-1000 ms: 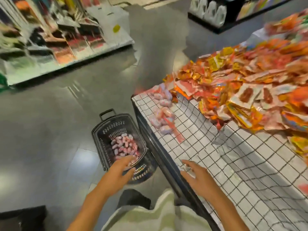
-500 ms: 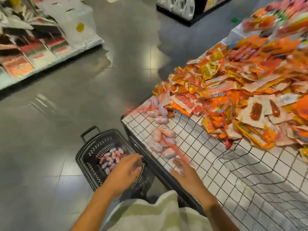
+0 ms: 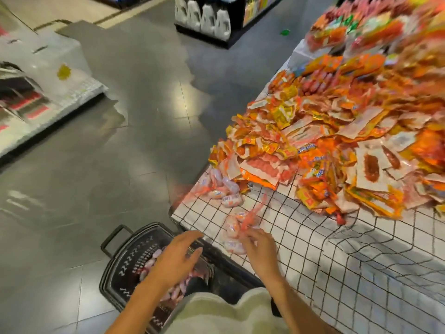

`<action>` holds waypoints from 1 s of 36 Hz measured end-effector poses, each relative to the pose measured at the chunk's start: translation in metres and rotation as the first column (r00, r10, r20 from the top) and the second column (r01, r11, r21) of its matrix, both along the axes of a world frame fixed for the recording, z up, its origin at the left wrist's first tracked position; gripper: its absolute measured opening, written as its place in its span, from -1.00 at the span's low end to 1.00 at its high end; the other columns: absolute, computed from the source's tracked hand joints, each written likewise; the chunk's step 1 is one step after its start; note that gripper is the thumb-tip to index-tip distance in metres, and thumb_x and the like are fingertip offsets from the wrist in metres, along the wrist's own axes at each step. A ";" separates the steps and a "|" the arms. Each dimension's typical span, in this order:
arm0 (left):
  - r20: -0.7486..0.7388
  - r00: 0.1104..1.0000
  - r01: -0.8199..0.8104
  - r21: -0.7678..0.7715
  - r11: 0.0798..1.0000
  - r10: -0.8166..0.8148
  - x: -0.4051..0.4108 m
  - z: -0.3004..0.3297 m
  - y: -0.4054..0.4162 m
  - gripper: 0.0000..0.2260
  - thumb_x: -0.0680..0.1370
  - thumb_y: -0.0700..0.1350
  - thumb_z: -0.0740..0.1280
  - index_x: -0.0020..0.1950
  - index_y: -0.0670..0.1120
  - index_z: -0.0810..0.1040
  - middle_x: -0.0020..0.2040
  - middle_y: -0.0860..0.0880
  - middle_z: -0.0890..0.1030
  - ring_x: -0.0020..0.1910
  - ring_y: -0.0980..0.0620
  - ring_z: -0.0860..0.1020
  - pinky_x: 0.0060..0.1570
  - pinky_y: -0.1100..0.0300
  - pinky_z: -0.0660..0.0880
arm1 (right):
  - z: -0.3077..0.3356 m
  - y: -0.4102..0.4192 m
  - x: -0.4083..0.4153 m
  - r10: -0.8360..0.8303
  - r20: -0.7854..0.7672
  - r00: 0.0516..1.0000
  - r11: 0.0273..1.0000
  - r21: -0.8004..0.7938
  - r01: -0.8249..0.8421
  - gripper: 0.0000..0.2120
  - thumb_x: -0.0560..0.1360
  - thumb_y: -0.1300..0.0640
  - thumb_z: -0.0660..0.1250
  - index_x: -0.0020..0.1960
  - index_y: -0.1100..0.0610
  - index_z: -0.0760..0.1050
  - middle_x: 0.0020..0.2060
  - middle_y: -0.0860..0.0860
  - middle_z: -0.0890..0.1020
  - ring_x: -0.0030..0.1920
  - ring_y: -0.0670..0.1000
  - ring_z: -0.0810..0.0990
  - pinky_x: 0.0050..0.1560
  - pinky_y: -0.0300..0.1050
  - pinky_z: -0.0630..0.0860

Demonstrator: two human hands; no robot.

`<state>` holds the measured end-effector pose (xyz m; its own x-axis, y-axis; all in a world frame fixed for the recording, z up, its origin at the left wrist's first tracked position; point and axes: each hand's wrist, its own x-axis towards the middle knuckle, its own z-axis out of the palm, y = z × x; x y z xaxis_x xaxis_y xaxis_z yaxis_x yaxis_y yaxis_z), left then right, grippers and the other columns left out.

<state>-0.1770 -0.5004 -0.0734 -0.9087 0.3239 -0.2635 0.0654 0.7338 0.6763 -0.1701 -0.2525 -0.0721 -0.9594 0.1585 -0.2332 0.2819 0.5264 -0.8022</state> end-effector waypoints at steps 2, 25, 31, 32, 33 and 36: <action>-0.003 0.999 -0.038 0.085 0.996 0.039 -0.011 0.003 0.006 -0.67 0.63 -0.04 0.32 0.40 0.06 0.50 0.36 0.15 0.51 0.36 0.20 0.43 0.37 0.30 0.31 | 0.001 -0.003 -0.003 -0.032 -0.005 0.999 0.999 -0.037 0.032 -0.81 0.59 0.00 0.40 -0.16 -0.24 0.64 -0.19 -0.16 0.69 -0.11 -0.09 0.64 -0.07 -0.02 0.61; 0.752 0.435 -0.896 0.416 0.156 0.495 -0.145 -0.006 0.086 -0.82 0.55 -0.26 0.40 -0.24 -0.10 0.56 -0.37 0.03 0.59 -0.32 0.08 0.52 -0.22 0.24 0.52 | 0.016 0.010 -0.001 -0.257 0.175 0.950 0.929 -0.227 0.293 -0.85 0.62 -0.01 0.34 0.00 0.00 0.66 -0.02 0.06 0.71 -0.04 -0.01 0.71 0.00 0.12 0.65; 0.536 0.569 -0.807 0.509 0.299 0.623 -0.149 -0.014 0.091 -0.87 0.55 -0.15 0.45 0.08 -0.13 0.68 -0.05 0.02 0.68 -0.16 0.19 0.62 -0.26 0.38 0.54 | 0.020 0.008 -0.001 -0.243 0.161 0.957 0.945 -0.182 0.271 -0.81 0.64 0.00 0.31 0.03 0.04 0.67 -0.07 -0.04 0.73 -0.05 -0.05 0.71 -0.08 -0.02 0.65; 0.507 0.583 -0.796 0.515 0.319 0.634 -0.149 -0.014 0.092 -0.83 0.56 -0.13 0.45 0.11 -0.16 0.67 -0.07 0.06 0.69 -0.17 0.22 0.63 -0.31 0.42 0.53 | 0.020 0.008 0.000 -0.242 0.165 0.956 0.948 -0.172 0.269 -0.80 0.65 0.00 0.30 0.03 0.05 0.67 -0.07 -0.03 0.73 -0.05 -0.03 0.70 -0.05 0.04 0.64; 0.495 0.599 -0.784 0.525 0.333 0.630 -0.149 -0.014 0.093 -0.80 0.56 -0.10 0.44 0.13 -0.18 0.67 -0.09 0.08 0.70 -0.17 0.21 0.65 -0.30 0.40 0.54 | 0.020 0.009 0.000 -0.241 0.165 0.956 0.950 -0.162 0.267 -0.79 0.65 -0.01 0.30 0.02 0.06 0.67 -0.07 -0.02 0.73 -0.05 -0.01 0.70 -0.03 0.08 0.63; 0.473 0.643 -0.753 0.532 0.387 0.602 -0.150 -0.009 0.096 -0.77 0.60 -0.04 0.40 0.12 -0.17 0.68 -0.01 -0.06 0.72 -0.05 -0.01 0.69 -0.13 0.10 0.65 | 0.023 0.008 0.001 -0.237 0.139 0.962 0.958 -0.131 0.255 -0.77 0.66 0.01 0.28 -0.02 0.08 0.66 -0.11 0.02 0.72 -0.07 0.05 0.68 -0.05 0.12 0.59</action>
<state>-0.3268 -0.4048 -0.0827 -0.8646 -0.2376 -0.4426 -0.4177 -0.1494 0.8962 -0.1686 -0.2447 -0.0489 -0.8586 0.3414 -0.3826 0.4868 0.3083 -0.8173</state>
